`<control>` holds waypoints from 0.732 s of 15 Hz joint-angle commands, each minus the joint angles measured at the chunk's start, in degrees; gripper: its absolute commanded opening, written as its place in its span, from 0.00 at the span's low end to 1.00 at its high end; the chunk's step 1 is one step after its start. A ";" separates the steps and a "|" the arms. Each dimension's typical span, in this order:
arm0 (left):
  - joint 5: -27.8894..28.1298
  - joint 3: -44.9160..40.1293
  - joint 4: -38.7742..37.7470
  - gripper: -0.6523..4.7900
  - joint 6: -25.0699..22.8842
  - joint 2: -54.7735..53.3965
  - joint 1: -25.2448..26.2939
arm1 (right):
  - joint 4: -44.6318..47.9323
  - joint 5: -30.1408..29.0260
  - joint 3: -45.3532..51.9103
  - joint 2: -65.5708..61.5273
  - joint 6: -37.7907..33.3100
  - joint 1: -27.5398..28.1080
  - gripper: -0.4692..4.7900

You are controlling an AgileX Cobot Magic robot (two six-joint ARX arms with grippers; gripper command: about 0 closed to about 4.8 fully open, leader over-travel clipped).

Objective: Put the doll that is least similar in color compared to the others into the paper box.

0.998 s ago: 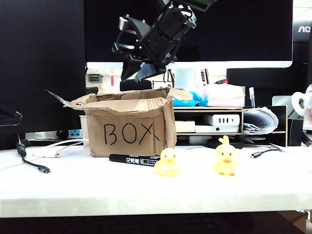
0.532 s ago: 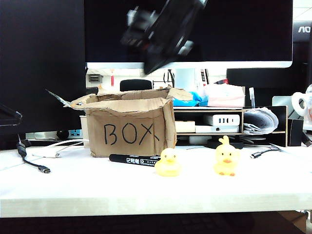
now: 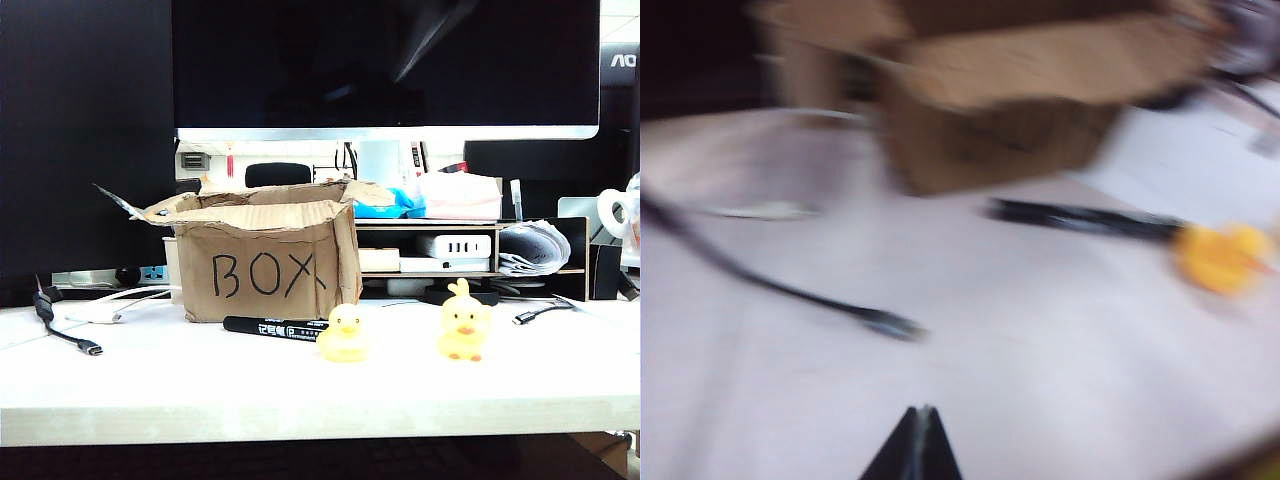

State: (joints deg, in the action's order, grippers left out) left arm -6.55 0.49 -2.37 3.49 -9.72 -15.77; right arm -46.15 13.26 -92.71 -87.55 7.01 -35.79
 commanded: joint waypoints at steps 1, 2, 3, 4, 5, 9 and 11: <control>-0.11 0.04 0.77 0.11 -0.04 2.93 7.89 | 0.50 1.66 4.68 8.37 -4.59 -2.08 0.09; -0.09 0.04 0.72 0.11 -0.04 3.96 9.92 | 0.33 2.29 6.34 10.97 -5.77 -2.99 0.09; -0.07 0.04 0.72 0.11 -0.04 4.98 11.10 | 0.20 2.27 7.82 13.31 -6.82 -3.98 0.09; -0.13 0.07 0.70 0.11 -0.04 7.54 12.39 | -0.39 2.38 10.05 17.07 -8.50 -6.10 0.09; -0.11 0.07 0.74 0.11 -0.04 9.18 12.92 | -0.63 3.08 11.02 18.51 -8.76 -7.37 0.09; -0.13 0.11 1.16 0.11 -0.04 9.53 13.38 | -0.42 15.76 19.41 26.88 -13.29 -18.51 0.09; -0.11 0.11 1.16 0.11 -0.04 9.53 13.35 | 1.57 19.41 23.67 30.38 -14.88 -22.27 0.09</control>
State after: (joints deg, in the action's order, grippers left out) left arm -6.46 0.56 -1.52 3.46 -0.19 -2.46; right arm -46.61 30.37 -70.15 -58.37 -6.50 -56.86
